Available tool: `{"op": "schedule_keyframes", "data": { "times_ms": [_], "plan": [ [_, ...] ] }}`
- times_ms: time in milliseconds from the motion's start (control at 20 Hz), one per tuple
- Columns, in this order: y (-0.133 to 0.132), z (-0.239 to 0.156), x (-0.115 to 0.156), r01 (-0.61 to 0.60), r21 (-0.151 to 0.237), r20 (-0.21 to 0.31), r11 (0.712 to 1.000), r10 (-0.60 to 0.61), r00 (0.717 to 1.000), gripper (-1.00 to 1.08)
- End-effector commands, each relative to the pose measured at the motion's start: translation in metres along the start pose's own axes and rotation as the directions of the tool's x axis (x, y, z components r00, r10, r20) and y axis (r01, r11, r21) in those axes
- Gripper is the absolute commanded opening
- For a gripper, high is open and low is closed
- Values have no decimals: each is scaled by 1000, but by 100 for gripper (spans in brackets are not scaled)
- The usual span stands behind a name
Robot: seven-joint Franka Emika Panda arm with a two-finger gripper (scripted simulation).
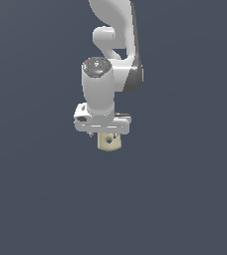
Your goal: Pick up the object and move it to a goal position.
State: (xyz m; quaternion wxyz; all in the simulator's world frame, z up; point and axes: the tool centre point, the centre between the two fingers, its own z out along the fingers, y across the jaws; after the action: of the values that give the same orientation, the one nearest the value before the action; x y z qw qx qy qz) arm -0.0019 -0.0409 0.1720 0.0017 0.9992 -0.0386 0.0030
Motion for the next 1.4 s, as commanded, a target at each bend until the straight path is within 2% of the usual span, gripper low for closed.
{"op": "schedule_keyframes", "data": {
  "times_ms": [0, 350, 700, 1000, 1350],
  "plan": [
    [0, 0, 0, 0, 0, 0, 1000, 0, 1000, 68],
    [4, -2, 3, 16, -5, -7, 1000, -16, 1000, 68],
    [1, -33, 11, 1, 23, -50, 1000, 0, 999, 68],
    [-5, -91, 20, -20, 66, -127, 998, 28, 991, 68],
    [-14, -197, 24, -39, 117, -264, 992, 69, 962, 68]
  ]
}}
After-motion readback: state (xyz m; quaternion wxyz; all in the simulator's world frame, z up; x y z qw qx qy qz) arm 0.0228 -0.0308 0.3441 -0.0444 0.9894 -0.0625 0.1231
